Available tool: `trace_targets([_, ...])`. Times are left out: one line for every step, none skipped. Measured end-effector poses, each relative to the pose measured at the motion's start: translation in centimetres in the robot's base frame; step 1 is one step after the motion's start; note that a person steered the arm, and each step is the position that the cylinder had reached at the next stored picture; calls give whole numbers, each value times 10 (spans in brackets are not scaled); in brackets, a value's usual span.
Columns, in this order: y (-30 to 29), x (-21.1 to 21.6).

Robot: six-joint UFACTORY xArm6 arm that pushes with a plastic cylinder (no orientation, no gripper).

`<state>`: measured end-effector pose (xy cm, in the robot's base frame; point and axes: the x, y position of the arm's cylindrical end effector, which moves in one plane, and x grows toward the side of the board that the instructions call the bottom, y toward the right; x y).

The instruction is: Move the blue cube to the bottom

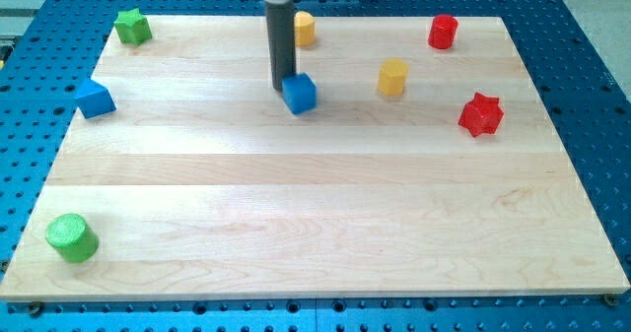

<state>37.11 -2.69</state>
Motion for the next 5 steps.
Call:
trace_targets([14,128])
trace_targets([-4,100])
trace_targets([-1,54])
trace_targets([57,47])
trace_targets([72,144])
